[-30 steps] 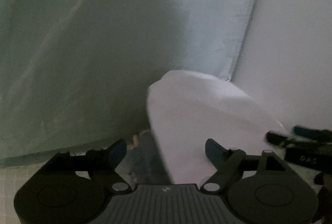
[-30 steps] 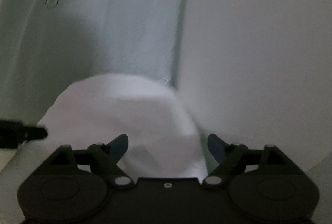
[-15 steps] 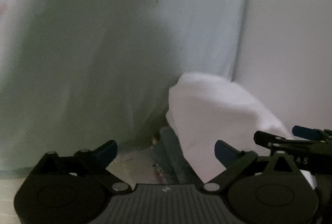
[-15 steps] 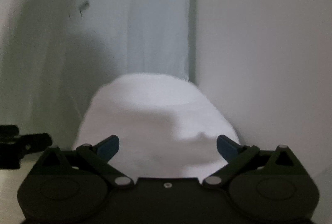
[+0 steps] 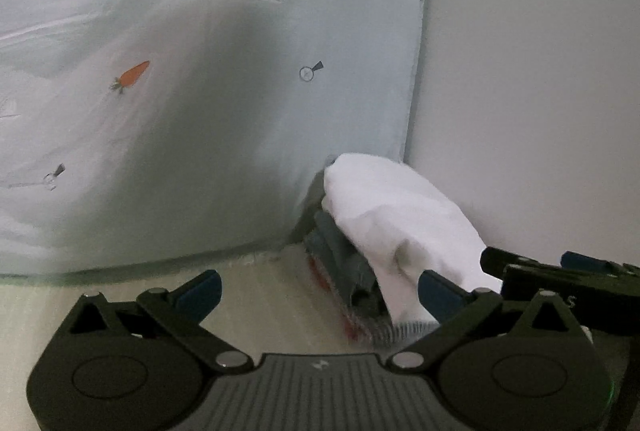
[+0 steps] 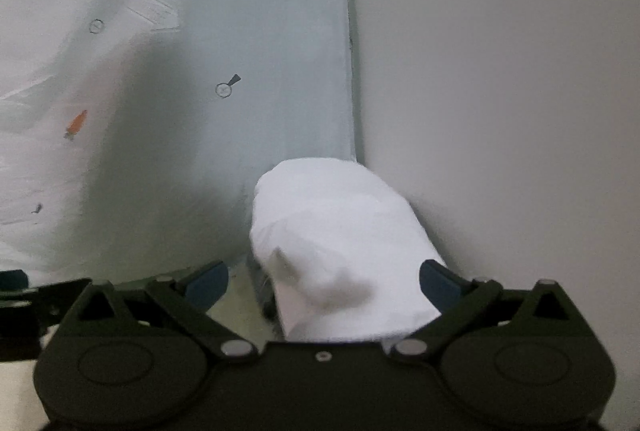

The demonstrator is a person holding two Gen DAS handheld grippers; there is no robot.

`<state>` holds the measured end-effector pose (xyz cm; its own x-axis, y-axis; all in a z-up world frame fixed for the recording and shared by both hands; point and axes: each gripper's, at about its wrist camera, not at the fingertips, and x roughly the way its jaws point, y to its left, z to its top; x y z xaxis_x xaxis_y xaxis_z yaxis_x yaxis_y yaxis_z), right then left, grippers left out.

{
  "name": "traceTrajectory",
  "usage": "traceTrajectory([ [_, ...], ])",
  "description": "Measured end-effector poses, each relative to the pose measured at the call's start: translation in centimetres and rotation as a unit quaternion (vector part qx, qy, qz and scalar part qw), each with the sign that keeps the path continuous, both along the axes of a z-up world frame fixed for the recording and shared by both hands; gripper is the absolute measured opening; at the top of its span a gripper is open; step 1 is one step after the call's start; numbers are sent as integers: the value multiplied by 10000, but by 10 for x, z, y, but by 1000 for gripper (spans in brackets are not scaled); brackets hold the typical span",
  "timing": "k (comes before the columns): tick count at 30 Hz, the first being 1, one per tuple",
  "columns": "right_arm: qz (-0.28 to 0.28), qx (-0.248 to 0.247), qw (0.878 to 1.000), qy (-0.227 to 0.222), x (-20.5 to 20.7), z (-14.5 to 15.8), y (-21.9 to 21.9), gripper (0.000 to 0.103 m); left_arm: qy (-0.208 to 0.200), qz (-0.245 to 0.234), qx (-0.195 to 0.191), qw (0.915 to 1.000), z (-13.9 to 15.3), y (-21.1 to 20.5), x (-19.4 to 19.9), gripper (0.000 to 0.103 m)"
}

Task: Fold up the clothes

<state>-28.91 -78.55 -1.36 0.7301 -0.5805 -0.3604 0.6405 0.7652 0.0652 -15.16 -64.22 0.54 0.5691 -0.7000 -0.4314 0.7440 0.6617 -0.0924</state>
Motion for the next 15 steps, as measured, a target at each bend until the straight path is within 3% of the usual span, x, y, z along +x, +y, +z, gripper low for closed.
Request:
traceTrajectory([
  [8,-338,408,9984,203,-44,-14,44,103,-174,-426,275,9986,-9,36,-44,103],
  [15,-499,528,9968,331,-65,-20,65,103,-264,-466,352,9979,-11,53,-57,103],
])
